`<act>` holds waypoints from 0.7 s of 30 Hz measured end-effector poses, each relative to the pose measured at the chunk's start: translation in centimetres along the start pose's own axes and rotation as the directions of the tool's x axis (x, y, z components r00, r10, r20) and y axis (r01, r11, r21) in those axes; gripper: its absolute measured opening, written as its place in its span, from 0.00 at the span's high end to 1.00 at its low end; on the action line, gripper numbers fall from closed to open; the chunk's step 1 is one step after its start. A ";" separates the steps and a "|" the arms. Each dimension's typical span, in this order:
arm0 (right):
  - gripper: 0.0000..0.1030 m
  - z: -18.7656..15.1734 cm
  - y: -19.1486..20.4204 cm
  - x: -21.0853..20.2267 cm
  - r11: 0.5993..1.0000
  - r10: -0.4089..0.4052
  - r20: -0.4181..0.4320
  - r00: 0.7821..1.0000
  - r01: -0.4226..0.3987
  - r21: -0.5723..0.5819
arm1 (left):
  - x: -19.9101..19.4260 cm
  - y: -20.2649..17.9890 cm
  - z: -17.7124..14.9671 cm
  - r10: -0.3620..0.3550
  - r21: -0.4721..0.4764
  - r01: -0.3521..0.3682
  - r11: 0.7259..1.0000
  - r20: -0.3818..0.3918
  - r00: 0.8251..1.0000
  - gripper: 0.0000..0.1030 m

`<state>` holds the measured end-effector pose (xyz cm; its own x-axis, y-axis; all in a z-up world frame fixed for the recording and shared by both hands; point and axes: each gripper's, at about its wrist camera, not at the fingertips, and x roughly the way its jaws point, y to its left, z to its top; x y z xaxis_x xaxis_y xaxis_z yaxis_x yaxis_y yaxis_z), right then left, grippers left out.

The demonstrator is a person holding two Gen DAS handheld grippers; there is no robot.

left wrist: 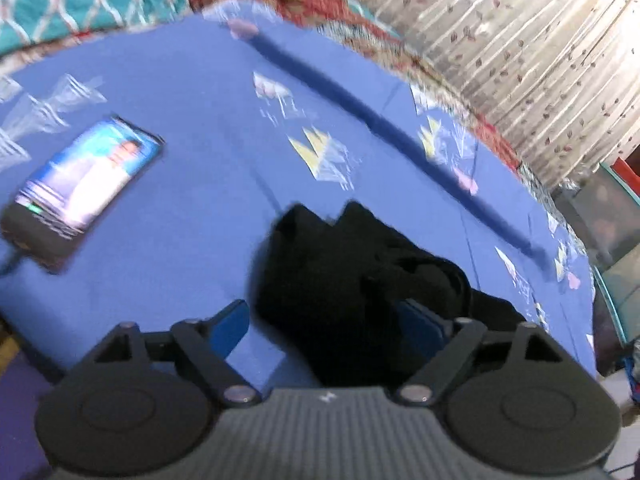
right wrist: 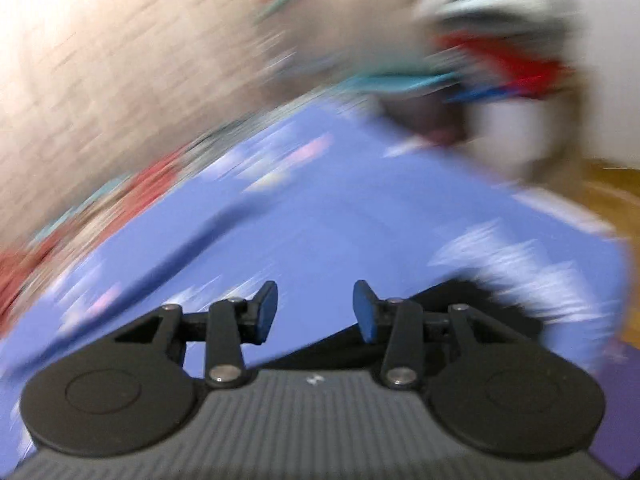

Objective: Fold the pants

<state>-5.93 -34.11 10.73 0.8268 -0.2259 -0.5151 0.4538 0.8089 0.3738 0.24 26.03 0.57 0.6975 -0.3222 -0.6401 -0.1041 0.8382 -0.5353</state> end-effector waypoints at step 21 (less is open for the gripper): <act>0.57 -25.8 37.2 8.0 0.561 0.329 -0.804 0.496 -0.787 -0.256 | 1.2 -0.3 -6.2 0.070 0.171 -0.080 0.982 0.058 0.996 0.76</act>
<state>8.99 8.14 0.63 0.2922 0.5906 -0.7522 -0.4818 0.7703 0.4177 -3.24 22.63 -3.45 0.7286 -0.2361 -0.6430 -0.0361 0.9242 -0.3803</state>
